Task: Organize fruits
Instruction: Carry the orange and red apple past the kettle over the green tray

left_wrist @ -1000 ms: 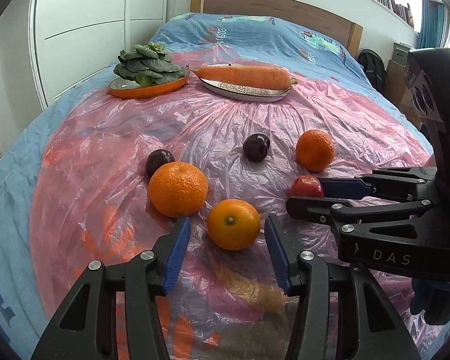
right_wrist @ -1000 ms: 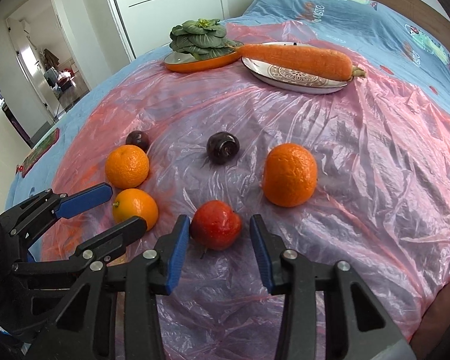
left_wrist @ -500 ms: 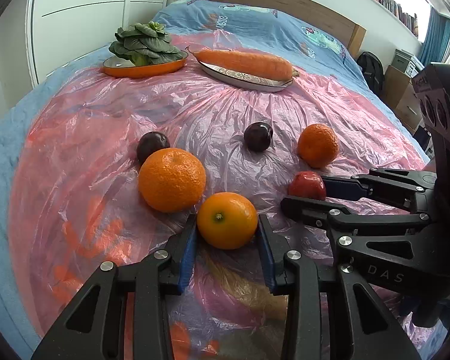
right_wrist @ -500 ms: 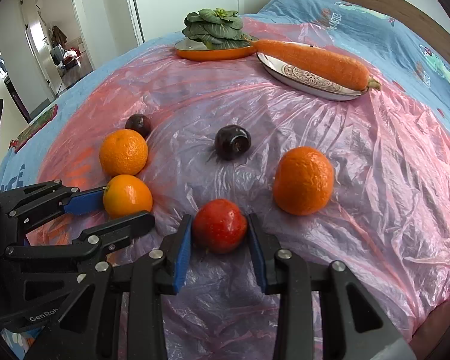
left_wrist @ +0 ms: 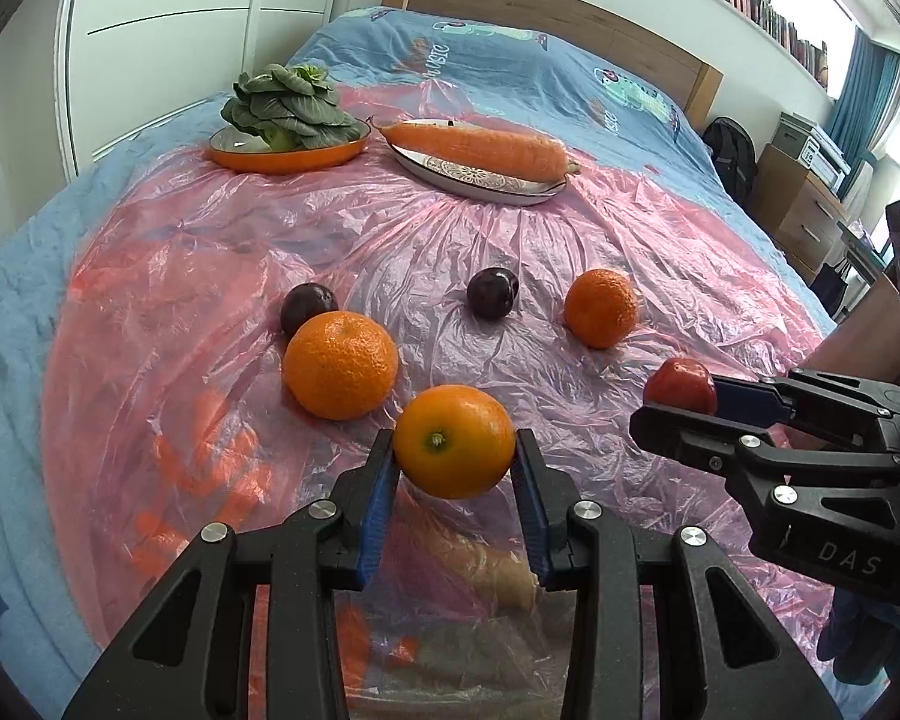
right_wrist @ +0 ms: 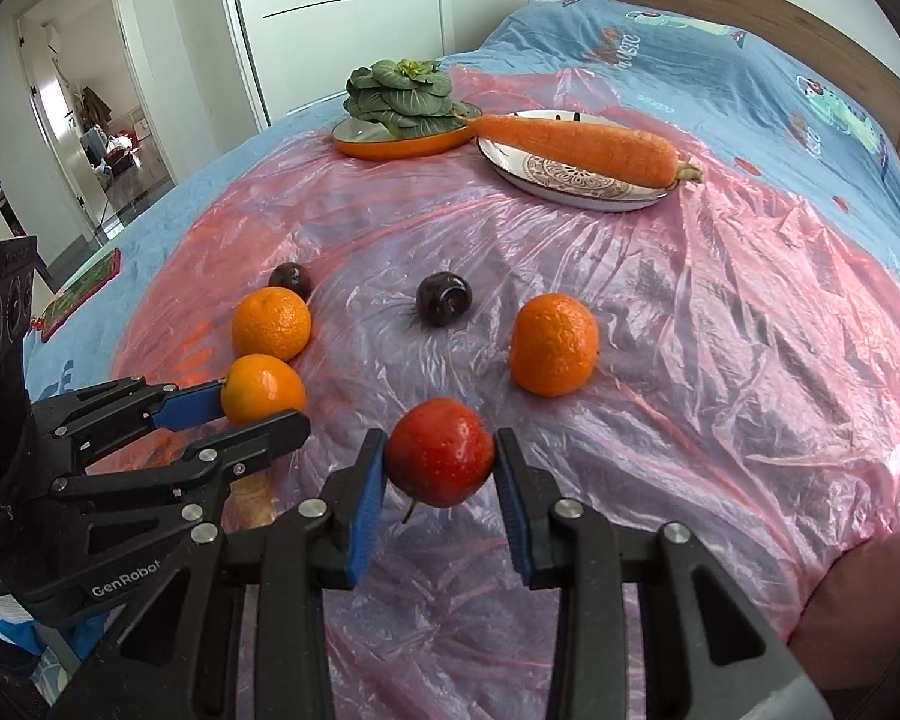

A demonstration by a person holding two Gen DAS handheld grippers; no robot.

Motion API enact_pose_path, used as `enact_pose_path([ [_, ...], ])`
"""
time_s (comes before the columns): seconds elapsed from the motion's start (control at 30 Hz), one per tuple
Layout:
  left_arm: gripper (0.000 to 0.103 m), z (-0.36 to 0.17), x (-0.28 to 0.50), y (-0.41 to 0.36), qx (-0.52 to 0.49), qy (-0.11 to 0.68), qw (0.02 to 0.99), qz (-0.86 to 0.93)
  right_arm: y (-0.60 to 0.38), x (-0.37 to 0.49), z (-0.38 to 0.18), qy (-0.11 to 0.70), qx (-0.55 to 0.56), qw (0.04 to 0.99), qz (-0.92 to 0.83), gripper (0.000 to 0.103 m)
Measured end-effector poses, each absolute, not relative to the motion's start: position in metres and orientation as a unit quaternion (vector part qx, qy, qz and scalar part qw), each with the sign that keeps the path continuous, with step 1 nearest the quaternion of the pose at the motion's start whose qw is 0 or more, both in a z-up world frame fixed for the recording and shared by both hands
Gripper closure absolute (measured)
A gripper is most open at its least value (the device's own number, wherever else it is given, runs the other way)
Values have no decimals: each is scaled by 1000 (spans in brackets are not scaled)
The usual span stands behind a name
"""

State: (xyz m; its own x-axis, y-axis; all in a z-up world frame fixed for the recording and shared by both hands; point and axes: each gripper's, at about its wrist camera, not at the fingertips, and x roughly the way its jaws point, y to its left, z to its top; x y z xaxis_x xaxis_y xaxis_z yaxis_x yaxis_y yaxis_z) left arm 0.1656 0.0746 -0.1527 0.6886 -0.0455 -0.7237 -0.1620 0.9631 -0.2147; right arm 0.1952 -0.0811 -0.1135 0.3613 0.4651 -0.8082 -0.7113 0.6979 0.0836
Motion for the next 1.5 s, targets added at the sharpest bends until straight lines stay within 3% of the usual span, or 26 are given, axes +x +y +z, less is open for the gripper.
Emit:
enact_pose_path([
  [0.57, 70, -98, 93, 32, -76, 403, 912, -14, -163, 102, -81, 452, -74, 832, 313, 51],
  [1.5, 70, -48, 71, -214, 23, 414, 872, -260, -440, 44, -51, 419, 38, 902, 94, 51],
])
